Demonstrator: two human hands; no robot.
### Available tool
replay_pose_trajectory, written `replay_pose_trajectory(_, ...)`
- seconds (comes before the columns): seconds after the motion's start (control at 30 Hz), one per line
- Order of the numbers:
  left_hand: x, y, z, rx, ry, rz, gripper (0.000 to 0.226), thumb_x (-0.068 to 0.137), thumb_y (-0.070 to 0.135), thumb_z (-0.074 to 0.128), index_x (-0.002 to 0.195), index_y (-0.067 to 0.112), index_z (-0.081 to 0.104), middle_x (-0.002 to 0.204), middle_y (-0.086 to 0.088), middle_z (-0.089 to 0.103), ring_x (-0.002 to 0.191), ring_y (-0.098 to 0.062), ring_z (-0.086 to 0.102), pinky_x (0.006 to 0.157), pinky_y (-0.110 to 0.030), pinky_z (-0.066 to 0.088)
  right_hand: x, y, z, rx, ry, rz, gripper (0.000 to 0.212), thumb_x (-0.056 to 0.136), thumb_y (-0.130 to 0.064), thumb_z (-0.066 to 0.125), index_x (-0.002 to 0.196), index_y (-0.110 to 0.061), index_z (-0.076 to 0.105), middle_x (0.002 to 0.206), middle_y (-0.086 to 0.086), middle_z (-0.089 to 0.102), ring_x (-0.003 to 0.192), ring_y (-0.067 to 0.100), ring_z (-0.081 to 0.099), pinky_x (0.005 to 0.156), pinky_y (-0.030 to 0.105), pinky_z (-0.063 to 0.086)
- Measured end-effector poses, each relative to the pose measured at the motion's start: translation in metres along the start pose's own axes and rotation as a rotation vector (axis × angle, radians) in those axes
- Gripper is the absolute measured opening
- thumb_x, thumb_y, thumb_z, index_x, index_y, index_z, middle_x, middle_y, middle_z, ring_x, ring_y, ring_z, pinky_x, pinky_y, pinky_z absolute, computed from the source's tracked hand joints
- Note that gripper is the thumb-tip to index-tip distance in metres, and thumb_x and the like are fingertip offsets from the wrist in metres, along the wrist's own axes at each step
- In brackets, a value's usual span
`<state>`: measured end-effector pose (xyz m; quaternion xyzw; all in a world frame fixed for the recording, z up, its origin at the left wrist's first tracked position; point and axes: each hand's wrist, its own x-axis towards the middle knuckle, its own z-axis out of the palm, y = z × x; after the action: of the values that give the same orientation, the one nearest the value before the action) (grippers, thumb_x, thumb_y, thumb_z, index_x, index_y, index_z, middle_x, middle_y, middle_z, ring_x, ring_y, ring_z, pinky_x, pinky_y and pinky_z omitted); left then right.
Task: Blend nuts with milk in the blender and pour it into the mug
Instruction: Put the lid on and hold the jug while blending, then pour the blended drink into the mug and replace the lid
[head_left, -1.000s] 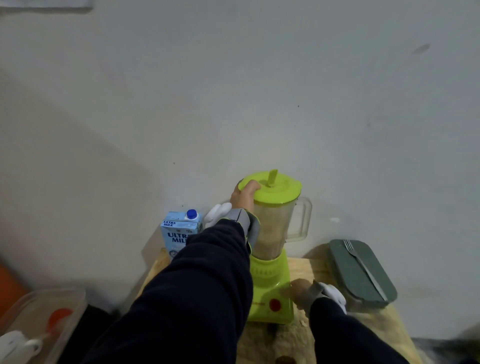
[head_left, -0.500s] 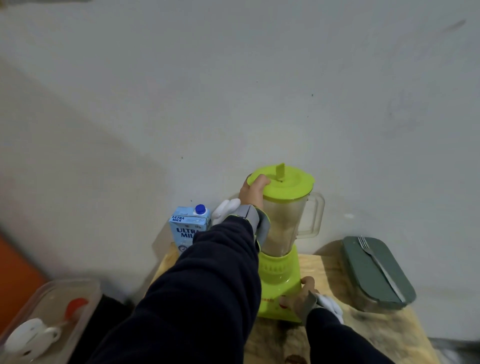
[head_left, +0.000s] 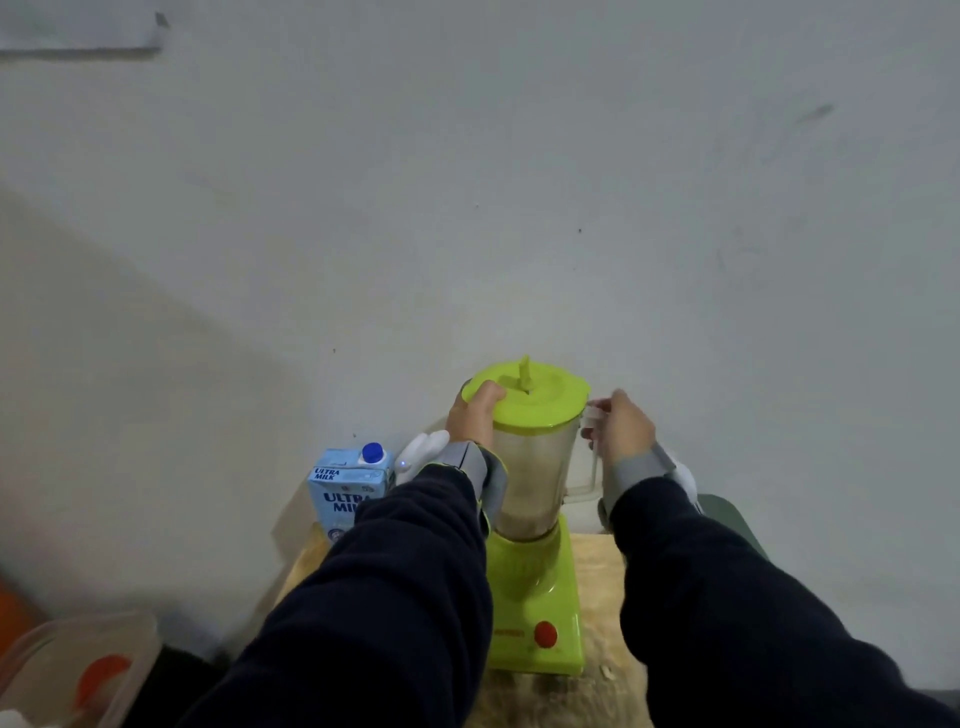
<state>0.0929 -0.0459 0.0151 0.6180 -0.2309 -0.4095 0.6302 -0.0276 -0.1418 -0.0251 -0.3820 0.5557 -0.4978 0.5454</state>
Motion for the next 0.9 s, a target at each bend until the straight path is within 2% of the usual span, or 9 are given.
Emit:
replay_pose_trajectory(0.1, -0.002, -0.001, 0.0, 0.007, -0.011, 0.029, 0.029, 0.057, 0.038, 0.053, 0.081, 0.023, 0.06, 0.081, -0.002, 0.057, 0.086, -0.025, 0.053, 0.08, -0.034, 0.041, -0.003, 0.009, 0.004, -0.014, -0.005, 0.021, 0.041, 0.091, -0.026, 0.035, 0.053, -0.012, 0.044, 0.043, 0.004, 0.045, 0.046, 0.023, 0.037, 0.052, 0.03, 0.028)
replay_pose_trajectory(0.27, -0.004, -0.004, 0.005, -0.026, 0.041, 0.192, 0.06, 0.062, 0.034, 0.049, 0.121, 0.022, 0.052, 0.088, 0.003, 0.057, 0.084, -0.02, 0.051, 0.073, -0.025, 0.043, -0.009, 0.017, 0.001, -0.021, 0.007, -0.008, 0.042, 0.087, -0.021, 0.029, 0.047, -0.014, 0.037, 0.024, -0.005, 0.035, 0.046, 0.023, 0.032, 0.052, 0.031, 0.026)
replay_pose_trajectory(0.37, -0.008, -0.006, 0.001, 0.236, 0.235, 0.411, 0.065, 0.07, 0.037, 0.048, 0.133, 0.022, 0.044, 0.112, 0.002, 0.056, 0.096, -0.021, 0.056, 0.086, -0.03, 0.045, -0.01, 0.019, 0.001, 0.029, 0.011, 0.008, 0.041, 0.088, -0.02, 0.029, 0.048, -0.015, 0.037, 0.023, -0.006, 0.035, 0.046, 0.021, 0.031, 0.051, 0.03, 0.024)
replay_pose_trajectory(0.47, -0.015, 0.008, -0.001, 0.752, 0.361, 0.581, 0.037, 0.088, 0.027, 0.046, 0.125, 0.028, 0.051, 0.12, 0.009, 0.059, 0.113, -0.018, 0.055, 0.097, -0.035, 0.039, -0.013, 0.018, 0.0, 0.044, 0.005, 0.001, 0.042, 0.089, -0.018, 0.029, 0.048, -0.014, 0.037, 0.024, -0.005, 0.036, 0.047, 0.022, 0.032, 0.053, 0.03, 0.024)
replay_pose_trajectory(0.53, -0.02, 0.018, 0.004, 0.987, 0.287, 0.529, 0.037, 0.093, 0.035, 0.035, 0.124, 0.031, 0.054, 0.13, 0.006, 0.055, 0.12, -0.019, 0.051, 0.099, -0.036, 0.032, -0.017, 0.018, -0.001, 0.037, -0.004, -0.021, 0.042, 0.089, -0.017, 0.028, 0.048, -0.014, 0.038, 0.028, -0.005, 0.039, 0.048, 0.022, 0.033, 0.053, 0.031, 0.026)
replay_pose_trajectory(0.63, -0.026, 0.028, 0.02, 1.157, 0.177, 0.384, 0.064, 0.079, 0.062, 0.024, 0.123, 0.026, 0.054, 0.128, -0.004, 0.055, 0.115, -0.028, 0.051, 0.099, -0.041, 0.035, -0.02, 0.017, -0.003, 0.016, -0.011, -0.026, 0.041, 0.089, -0.016, 0.029, 0.049, -0.013, 0.038, 0.043, 0.003, 0.042, 0.05, 0.022, 0.034, 0.056, 0.031, 0.028)
replay_pose_trajectory(0.8, -0.027, 0.042, 0.049, 1.261, 0.082, 0.054, 0.104, 0.051, 0.086, 0.042, 0.133, 0.023, 0.036, 0.113, -0.008, 0.037, 0.122, -0.036, 0.04, 0.104, -0.052, 0.033, -0.027, 0.013, -0.008, -0.054, -0.015, -0.022, 0.041, 0.091, -0.011, 0.029, 0.051, -0.01, 0.039, 0.051, 0.007, 0.042, 0.056, 0.024, 0.037, 0.067, 0.035, 0.033)
replay_pose_trajectory(0.87, -0.027, 0.045, 0.055, 1.252, 0.056, -0.004, 0.095, 0.058, 0.083, 0.052, 0.133, 0.028, 0.03, 0.12, -0.007, 0.033, 0.131, -0.038, 0.034, 0.108, -0.055, 0.03, -0.03, 0.01, -0.009, -0.086, -0.022, -0.045, 0.041, 0.093, -0.011, 0.028, 0.053, -0.009, 0.039, 0.054, 0.008, 0.042, 0.057, 0.025, 0.037, 0.069, 0.033, 0.034)
replay_pose_trajectory(0.9, -0.027, 0.046, 0.057, 1.223, 0.06, -0.003, 0.075, 0.065, 0.076, 0.056, 0.122, 0.033, 0.031, 0.117, -0.005, 0.033, 0.13, -0.036, 0.035, 0.109, -0.052, 0.032, -0.03, 0.009, -0.011, -0.093, -0.026, -0.054, 0.042, 0.094, -0.011, 0.027, 0.054, -0.009, 0.039, 0.055, 0.008, 0.043, 0.057, 0.025, 0.037, 0.069, 0.033, 0.034)
